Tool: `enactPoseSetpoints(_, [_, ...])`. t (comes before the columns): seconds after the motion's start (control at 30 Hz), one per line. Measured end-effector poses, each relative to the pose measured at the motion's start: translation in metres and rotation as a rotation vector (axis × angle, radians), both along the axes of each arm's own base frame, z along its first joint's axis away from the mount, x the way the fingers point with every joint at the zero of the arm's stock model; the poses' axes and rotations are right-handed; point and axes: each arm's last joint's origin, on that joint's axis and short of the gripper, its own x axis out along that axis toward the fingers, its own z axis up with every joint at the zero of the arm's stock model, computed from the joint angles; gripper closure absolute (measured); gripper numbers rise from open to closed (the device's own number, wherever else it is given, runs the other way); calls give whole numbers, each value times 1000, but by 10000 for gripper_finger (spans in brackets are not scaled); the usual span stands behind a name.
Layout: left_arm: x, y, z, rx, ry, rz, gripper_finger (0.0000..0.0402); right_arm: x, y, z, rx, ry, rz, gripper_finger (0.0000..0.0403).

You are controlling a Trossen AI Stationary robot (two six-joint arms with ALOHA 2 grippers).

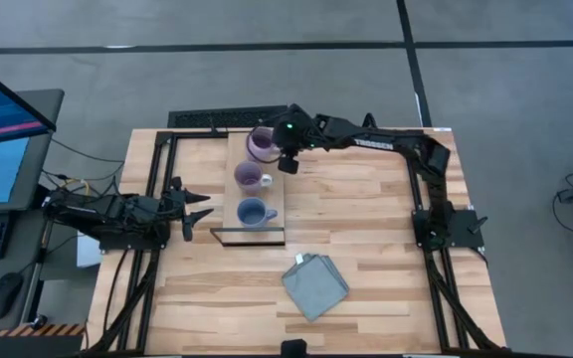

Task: Stack small to large cups/mugs on shelf
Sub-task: Put the light purple cup on the shelf

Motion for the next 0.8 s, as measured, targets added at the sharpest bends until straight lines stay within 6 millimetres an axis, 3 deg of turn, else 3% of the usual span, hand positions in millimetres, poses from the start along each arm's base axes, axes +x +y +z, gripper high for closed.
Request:
enactPoseSetpoints(0.47, [0,-1,-1,-30,6,-27,225,40,-14,-15,30,133,30,341])
enactPoseSetpoints(0.8, [0,-1,-1,-15,13,-29,225,40,-15,-7,22,116,29,341])
